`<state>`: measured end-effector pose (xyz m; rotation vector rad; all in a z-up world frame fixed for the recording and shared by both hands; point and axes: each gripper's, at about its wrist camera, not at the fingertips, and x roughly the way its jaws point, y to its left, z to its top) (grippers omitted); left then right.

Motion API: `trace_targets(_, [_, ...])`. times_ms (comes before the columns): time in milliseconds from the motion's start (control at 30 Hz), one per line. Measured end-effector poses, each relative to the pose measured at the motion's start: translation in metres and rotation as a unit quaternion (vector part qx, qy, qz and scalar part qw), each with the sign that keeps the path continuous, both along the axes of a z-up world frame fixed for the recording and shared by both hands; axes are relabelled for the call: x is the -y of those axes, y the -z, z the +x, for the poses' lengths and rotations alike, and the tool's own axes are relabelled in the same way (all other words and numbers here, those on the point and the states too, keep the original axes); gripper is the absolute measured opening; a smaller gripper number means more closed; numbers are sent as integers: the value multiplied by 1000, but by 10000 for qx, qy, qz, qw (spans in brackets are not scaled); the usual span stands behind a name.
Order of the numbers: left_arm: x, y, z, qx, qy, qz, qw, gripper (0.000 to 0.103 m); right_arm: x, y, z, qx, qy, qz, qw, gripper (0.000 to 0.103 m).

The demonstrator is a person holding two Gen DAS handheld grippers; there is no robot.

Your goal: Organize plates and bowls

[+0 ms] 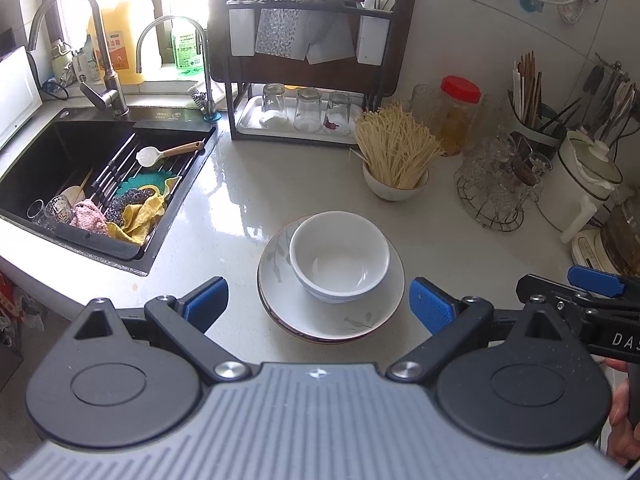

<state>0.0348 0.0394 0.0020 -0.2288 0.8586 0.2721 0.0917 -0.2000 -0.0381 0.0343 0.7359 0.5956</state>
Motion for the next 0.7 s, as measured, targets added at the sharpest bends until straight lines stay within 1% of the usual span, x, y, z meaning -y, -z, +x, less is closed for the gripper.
trace_targets(333, [-5,-3,-3,56,-91,-24,9999,99,0,-2,-3,90,46,-27,9999,96])
trace_targets(433, [-1,-4,-4,97,-9,-27,9999,99,0,-3,-6,155,3,-25,9999,96])
trace_targets(700, [6,-3,-5,84,137,-49,9999,99,2,-5,-4,153,25,20,9999,96])
